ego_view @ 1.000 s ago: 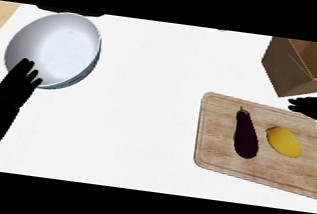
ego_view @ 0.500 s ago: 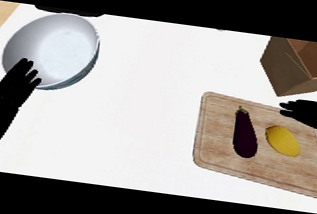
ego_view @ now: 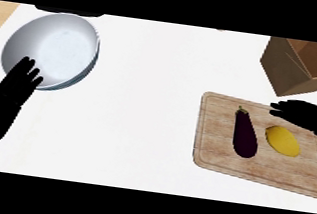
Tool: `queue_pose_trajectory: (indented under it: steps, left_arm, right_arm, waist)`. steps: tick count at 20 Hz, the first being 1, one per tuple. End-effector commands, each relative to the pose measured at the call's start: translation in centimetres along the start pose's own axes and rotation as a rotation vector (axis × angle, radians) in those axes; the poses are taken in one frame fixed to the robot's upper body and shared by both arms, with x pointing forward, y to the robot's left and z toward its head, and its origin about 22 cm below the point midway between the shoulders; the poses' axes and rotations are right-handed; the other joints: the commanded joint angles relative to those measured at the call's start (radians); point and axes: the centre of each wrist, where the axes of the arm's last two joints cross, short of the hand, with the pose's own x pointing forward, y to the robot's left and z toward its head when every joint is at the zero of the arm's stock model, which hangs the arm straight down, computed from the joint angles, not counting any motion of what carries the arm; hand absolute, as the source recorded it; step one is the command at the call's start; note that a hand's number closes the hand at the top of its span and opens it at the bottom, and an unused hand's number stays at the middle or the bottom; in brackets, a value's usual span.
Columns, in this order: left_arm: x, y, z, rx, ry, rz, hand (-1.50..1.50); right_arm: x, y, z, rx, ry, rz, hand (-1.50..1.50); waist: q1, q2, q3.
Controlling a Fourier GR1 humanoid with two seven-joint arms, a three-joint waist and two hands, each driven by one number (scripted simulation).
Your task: Pick the lemon from the cutting board and place it in the cardboard box
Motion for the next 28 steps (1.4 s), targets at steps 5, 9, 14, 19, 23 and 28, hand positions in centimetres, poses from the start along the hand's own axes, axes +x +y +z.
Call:
queue_pose_trajectory:
  steps: [5,9,14,19,23,28]
  left_arm:
    - [-1.1,0.8,-1.1,-0.003,0.006,0.006,0.00]
    - [0.3,-0.1,1.8,-0.016,0.002,-0.005,0.00]
    - [0.3,-1.0,1.1,-0.007,-0.004,0.001,0.00]
    - [1.6,-0.2,-0.2,-0.018,0.020,-0.012,0.00]
    - [-0.5,-0.1,0.3,-0.001,0.006,0.002,0.00]
    - [-0.5,0.8,1.2,-0.012,-0.013,-0.016,0.00]
  right_arm:
    - [0.5,1.1,-1.5,0.054,0.019,0.004,-1.50]
    - [-1.3,1.0,-0.7,0.049,0.020,-0.009,-1.50]
    - [-0.8,2.5,-4.1,0.096,0.028,0.039,-1.50]
    - [-1.2,3.0,-3.3,0.112,0.037,0.036,-1.50]
    - [-0.3,4.6,-3.4,0.114,0.056,0.023,-1.50]
    - [-1.9,5.7,-3.3,0.102,0.044,0.031,-1.50]
  waist:
    - [-0.002,0.002,-0.001]
    - [0.005,0.001,0.000]
    - [0.009,0.002,0.000]
    - [0.001,0.001,0.000]
    - [-0.001,0.001,-0.001]
    - [0.001,0.001,0.000]
